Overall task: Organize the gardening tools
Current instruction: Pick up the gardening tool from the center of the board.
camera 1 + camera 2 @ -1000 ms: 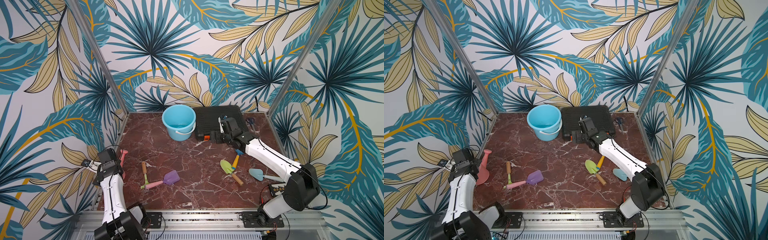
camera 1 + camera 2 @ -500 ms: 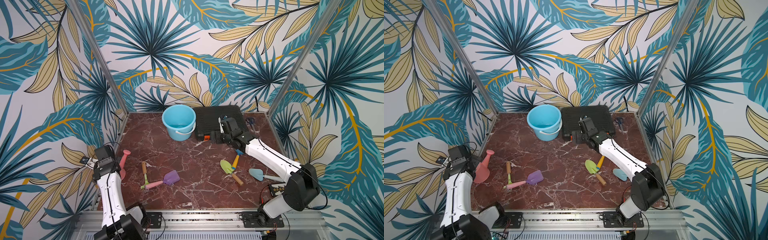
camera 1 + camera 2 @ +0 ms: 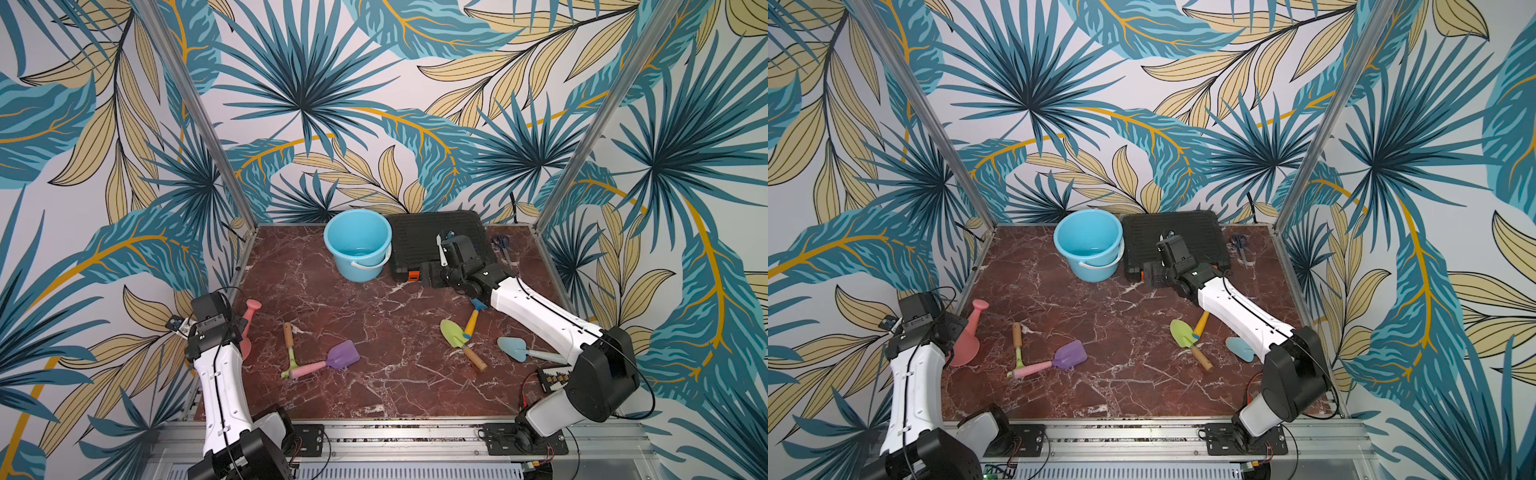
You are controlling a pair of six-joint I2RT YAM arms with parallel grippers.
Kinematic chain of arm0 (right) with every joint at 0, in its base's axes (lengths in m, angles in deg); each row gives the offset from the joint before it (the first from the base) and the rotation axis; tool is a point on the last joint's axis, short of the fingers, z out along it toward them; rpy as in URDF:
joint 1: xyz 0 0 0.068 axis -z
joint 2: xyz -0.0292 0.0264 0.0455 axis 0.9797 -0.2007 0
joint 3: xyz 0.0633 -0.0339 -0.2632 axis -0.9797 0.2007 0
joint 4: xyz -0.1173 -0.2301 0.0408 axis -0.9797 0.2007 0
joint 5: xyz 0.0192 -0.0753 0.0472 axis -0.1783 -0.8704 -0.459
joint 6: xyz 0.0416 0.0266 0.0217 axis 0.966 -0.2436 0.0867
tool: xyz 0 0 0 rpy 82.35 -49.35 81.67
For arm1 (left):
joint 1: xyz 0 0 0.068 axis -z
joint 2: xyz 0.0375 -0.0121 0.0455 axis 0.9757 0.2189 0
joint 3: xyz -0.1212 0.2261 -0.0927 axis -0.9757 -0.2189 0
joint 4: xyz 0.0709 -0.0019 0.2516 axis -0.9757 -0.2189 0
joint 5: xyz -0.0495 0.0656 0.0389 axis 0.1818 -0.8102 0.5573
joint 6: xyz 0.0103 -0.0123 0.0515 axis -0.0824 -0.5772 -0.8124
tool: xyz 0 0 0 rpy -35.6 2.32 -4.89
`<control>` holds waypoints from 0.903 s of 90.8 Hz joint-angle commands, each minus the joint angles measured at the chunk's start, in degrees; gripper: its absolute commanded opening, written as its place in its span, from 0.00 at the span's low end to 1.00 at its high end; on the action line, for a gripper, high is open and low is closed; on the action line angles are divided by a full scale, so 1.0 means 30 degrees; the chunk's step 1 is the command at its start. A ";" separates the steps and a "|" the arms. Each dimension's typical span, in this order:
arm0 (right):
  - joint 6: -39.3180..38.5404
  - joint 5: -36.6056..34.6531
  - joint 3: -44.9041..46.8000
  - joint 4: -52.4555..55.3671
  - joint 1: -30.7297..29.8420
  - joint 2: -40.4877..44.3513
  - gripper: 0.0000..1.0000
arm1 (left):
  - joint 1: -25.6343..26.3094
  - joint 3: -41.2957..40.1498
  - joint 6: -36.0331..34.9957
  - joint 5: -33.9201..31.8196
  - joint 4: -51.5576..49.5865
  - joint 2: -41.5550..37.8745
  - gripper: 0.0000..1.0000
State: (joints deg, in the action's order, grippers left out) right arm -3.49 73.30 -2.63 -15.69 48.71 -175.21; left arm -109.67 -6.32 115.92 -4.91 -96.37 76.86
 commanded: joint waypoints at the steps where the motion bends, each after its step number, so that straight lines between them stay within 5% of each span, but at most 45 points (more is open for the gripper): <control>1: 0.0140 0.0073 0.0191 0.0395 -0.0142 0.0327 1.00 | -0.0100 0.0945 -0.1805 -0.0550 0.1020 0.0383 1.00; 33: 0.0242 0.0043 0.0493 0.0522 -0.0165 0.0610 0.99 | -0.1818 0.1019 -0.2656 0.2648 0.6733 0.2456 1.00; 53: 0.0246 -0.0028 0.0868 0.0463 -0.0146 0.0826 1.00 | -0.3658 0.0221 -0.0435 0.3722 0.7034 0.3349 1.00; 82: 0.0181 0.0168 0.0906 0.0086 -0.0170 0.0445 1.00 | -0.3723 -0.2158 0.1433 0.3746 0.4561 0.1113 1.00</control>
State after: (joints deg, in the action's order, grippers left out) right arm -3.49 73.33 -1.08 -15.29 48.62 -174.14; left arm -120.32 -10.08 116.67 5.47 -78.36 82.72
